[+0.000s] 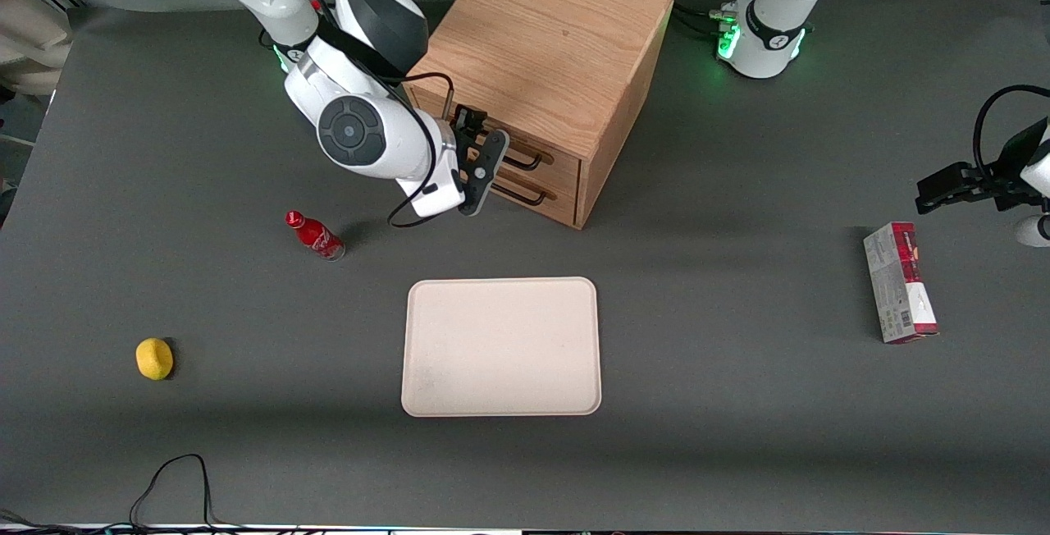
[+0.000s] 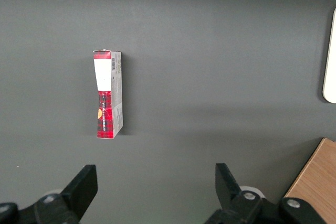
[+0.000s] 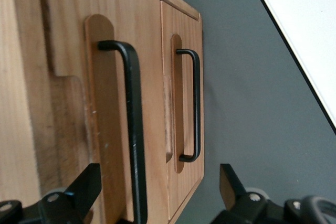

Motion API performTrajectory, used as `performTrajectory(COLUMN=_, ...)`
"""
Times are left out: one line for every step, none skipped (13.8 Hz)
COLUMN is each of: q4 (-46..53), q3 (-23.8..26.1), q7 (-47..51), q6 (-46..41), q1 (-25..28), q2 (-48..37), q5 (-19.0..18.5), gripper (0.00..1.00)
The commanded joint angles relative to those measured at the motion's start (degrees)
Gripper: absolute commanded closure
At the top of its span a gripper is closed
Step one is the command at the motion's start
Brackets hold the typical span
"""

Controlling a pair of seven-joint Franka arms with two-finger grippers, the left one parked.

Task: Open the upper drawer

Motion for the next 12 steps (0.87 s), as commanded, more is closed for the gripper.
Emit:
performTrajectory(q4=-0.73, q3=-0.21, q7=-1.8, q6=2.96, q1=0.07, q2=1.15, q5=-0.03, gripper=0.0)
performTrajectory(q4=-0.64, q3=-0.21, q7=-1.89, q6=3.22, q1=0.07, q2=1.84, q5=-0.2, gripper=0.0)
performTrajectory(q4=-0.64, q3=-0.21, q7=-1.89, q6=3.4, q1=0.07, q2=2.2, q5=-0.64, gripper=0.0)
performTrajectory(q4=-0.73, q3=-0.21, q7=-1.89, q6=3.75, q1=0.07, q2=2.64, q5=-1.34, gripper=0.0)
performTrajectory(q4=-0.73, q3=-0.21, q7=-1.89, q6=4.02, q1=0.07, q2=3.08, q5=-1.61, gripper=0.0)
performTrajectory(q4=-0.64, q3=-0.21, q7=-1.89, q6=4.19, q1=0.16, q2=3.25, q5=-2.31, gripper=0.0)
performTrajectory(q4=-0.73, q3=-0.21, q7=-1.89, q6=4.8, q1=0.16, q2=3.69, q5=-2.92, gripper=0.0)
performTrajectory(q4=-0.82, q3=-0.21, q7=-1.89, q6=5.33, q1=0.16, q2=4.22, q5=-3.02, gripper=0.0)
performTrajectory(q4=-0.82, q3=-0.3, q7=-1.89, q6=5.68, q1=0.25, q2=4.31, q5=-3.02, gripper=0.0)
performTrajectory(q4=-0.82, q3=-0.3, q7=-1.89, q6=6.04, q1=0.25, q2=4.31, q5=-3.37, gripper=0.0)
performTrajectory(q4=-0.82, q3=-0.39, q7=-1.89, q6=6.39, q1=0.34, q2=4.66, q5=-4.41, gripper=0.0)
performTrajectory(q4=-0.82, q3=-0.39, q7=-1.89, q6=6.74, q1=0.34, q2=5.36, q5=-5.47, gripper=0.0)
